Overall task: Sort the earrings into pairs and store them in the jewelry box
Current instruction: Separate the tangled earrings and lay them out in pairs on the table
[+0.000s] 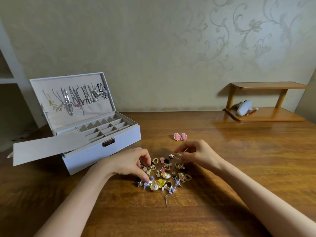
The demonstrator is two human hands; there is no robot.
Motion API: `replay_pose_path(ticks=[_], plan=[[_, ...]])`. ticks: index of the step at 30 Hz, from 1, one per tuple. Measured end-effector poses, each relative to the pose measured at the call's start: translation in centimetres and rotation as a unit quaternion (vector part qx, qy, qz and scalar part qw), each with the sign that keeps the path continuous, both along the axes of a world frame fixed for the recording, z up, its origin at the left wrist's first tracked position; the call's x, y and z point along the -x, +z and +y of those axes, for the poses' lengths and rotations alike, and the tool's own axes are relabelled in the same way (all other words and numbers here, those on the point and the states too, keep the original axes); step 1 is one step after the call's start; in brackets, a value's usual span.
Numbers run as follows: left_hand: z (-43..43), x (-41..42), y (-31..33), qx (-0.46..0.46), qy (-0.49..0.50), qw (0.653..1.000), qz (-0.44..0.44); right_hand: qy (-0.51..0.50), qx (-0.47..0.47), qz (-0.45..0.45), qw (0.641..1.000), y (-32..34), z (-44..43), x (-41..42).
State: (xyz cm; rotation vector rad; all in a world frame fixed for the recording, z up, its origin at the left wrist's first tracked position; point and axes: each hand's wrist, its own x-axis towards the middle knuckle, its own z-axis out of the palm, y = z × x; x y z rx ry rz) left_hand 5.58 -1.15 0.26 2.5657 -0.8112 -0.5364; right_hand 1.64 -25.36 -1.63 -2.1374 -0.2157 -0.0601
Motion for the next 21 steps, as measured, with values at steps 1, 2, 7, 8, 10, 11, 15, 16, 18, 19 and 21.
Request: replay_pose_path(ticks=[1,2,7,8,10,11,15,16,18,19,21], plan=[[0.1,0.0,0.0,-0.003,-0.005,1.000,0.006,0.000,0.005,-0.002,1.000,0.0,0.0,0.0],[0.2,0.0,0.0,-0.002,-0.010,1.000,0.009,-0.001,0.010,-0.004,1.000,-0.1,-0.1,0.0],[0.2,-0.1,-0.1,0.043,-0.024,0.999,0.003,0.001,0.018,-0.005,1.000,0.0,-0.1,0.0],[0.2,-0.1,-0.1,0.047,-0.025,0.999,-0.010,0.003,0.020,-0.006,1.000,0.0,-0.1,0.1],[0.1,0.0,0.0,0.046,-0.018,0.997,-0.059,0.007,0.024,-0.008,1.000,-0.1,-0.2,0.1],[0.0,0.1,0.2,0.052,-0.011,0.995,-0.084,0.007,0.025,-0.009,1.000,-0.1,-0.2,0.0],[-0.8,1.2,0.9,0.100,-0.031,0.991,-0.088,0.000,0.019,-0.013,1.000,-0.1,-0.3,0.0],[-1.2,1.5,0.9,0.086,-0.048,0.992,-0.084,-0.001,0.020,-0.015,1.000,-0.1,-0.3,0.0],[-2.1,2.0,0.4,0.050,-0.075,0.991,-0.096,-0.004,0.022,-0.020,1.000,-0.2,-0.4,0.0],[-2.5,2.1,0.1,0.039,-0.084,0.990,-0.108,-0.005,0.024,-0.022,0.999,-0.2,-0.4,0.0],[-2.9,2.1,-0.3,0.028,-0.097,0.988,-0.119,-0.007,0.027,-0.023,0.999,-0.3,-0.6,0.0]])
